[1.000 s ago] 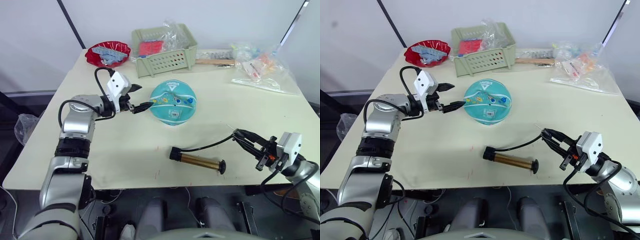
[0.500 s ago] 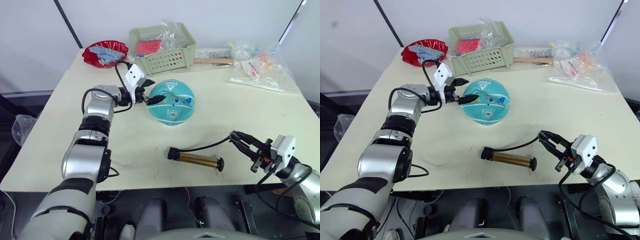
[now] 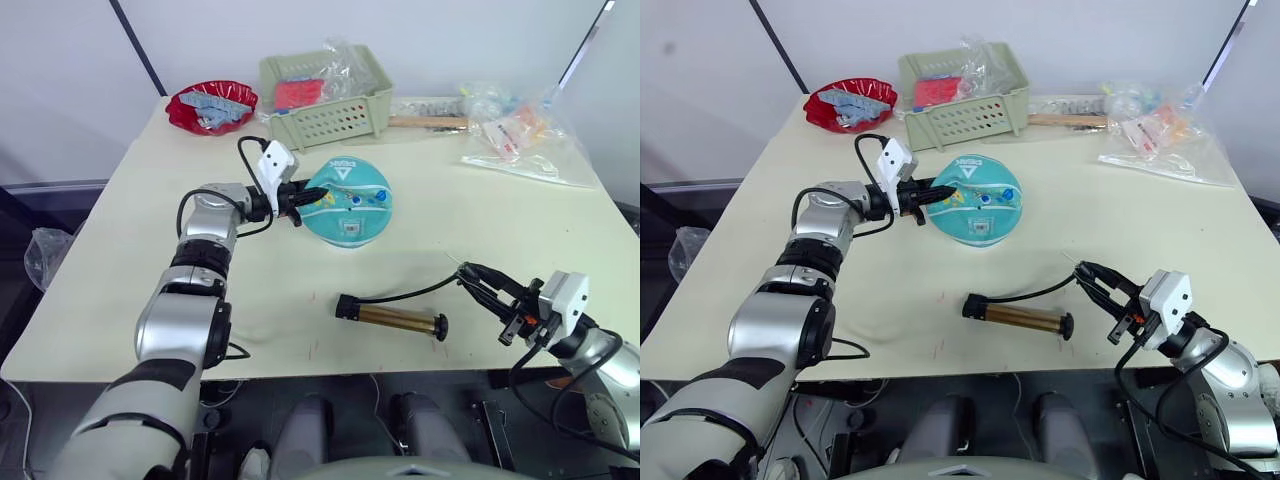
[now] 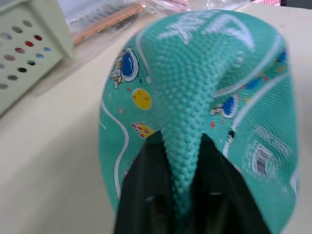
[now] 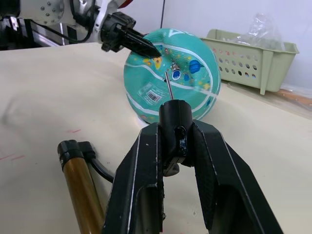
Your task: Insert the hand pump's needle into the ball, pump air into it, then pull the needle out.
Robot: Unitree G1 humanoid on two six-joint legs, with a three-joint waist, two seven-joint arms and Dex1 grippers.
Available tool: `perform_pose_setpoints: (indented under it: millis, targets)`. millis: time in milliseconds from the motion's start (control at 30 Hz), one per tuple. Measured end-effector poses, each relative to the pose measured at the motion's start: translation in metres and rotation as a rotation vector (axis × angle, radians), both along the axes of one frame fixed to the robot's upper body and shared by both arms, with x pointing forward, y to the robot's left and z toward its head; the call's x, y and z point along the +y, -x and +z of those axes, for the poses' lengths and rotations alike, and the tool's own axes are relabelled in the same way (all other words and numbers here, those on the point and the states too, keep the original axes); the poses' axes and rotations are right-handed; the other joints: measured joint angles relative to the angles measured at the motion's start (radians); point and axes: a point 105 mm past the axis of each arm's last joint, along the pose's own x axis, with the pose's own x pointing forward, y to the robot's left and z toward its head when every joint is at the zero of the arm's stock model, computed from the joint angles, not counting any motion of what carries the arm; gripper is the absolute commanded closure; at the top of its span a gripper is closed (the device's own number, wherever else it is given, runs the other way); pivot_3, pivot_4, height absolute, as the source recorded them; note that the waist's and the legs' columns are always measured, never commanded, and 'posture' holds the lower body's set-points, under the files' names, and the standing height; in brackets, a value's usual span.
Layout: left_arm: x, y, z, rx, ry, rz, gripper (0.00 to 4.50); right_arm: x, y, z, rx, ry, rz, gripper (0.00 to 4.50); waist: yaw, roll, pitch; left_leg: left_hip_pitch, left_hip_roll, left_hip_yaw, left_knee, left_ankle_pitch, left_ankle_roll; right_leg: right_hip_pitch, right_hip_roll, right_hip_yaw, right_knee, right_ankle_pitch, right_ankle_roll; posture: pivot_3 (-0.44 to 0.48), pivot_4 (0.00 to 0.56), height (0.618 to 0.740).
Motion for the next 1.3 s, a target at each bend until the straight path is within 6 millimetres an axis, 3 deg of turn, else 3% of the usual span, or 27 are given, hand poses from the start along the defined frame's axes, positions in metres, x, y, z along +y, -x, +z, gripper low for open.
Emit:
perform_pose_setpoints:
  millis: [267,400,733,1100,1300]
  targets:
    - [-0.007,0.009,-0.003,0.014,0.029,0.044,4.48,0.005,-0.012,0.004,0.034,-0.026,-0.014,4.17,0.001,0.000,0.000,0.000,0.000,0.000,0.000,0.000,0.000,0.000,0.000,0.000,0.001,0.000,0.000,0.000,0.150,0.740]
    - [-0.019,0.018,-0.007,0.011,0.049,0.078,4.48,0.016,-0.029,0.010,0.100,-0.030,-0.026,4.17,0.003,0.000,0.000,0.000,0.000,0.000,0.001,0.000,0.000,0.000,-0.001,0.001,0.002,0.000,0.000,0.000,0.150,0.740]
    - [-0.030,0.023,-0.010,0.007,0.078,0.158,4.48,0.032,-0.057,0.012,0.307,0.121,-0.080,4.17,0.010,0.000,0.000,0.001,0.000,0.000,0.002,0.000,0.000,0.000,-0.001,0.001,0.004,0.000,0.000,0.000,0.150,0.740]
    - [-0.042,0.022,-0.012,0.002,0.085,0.154,4.48,0.054,-0.103,0.037,0.458,0.301,-0.068,4.17,0.017,0.000,0.000,0.000,-0.001,-0.001,0.004,0.000,0.000,-0.001,-0.001,0.000,0.006,0.000,0.000,0.000,0.150,0.740]
    - [-0.046,0.022,-0.013,-0.008,0.079,0.146,4.48,0.069,-0.114,0.036,0.521,0.380,-0.019,4.17,0.024,0.000,0.000,0.000,-0.001,0.000,0.004,0.000,0.000,-0.001,-0.001,0.000,0.006,0.000,0.000,0.000,0.150,0.740]
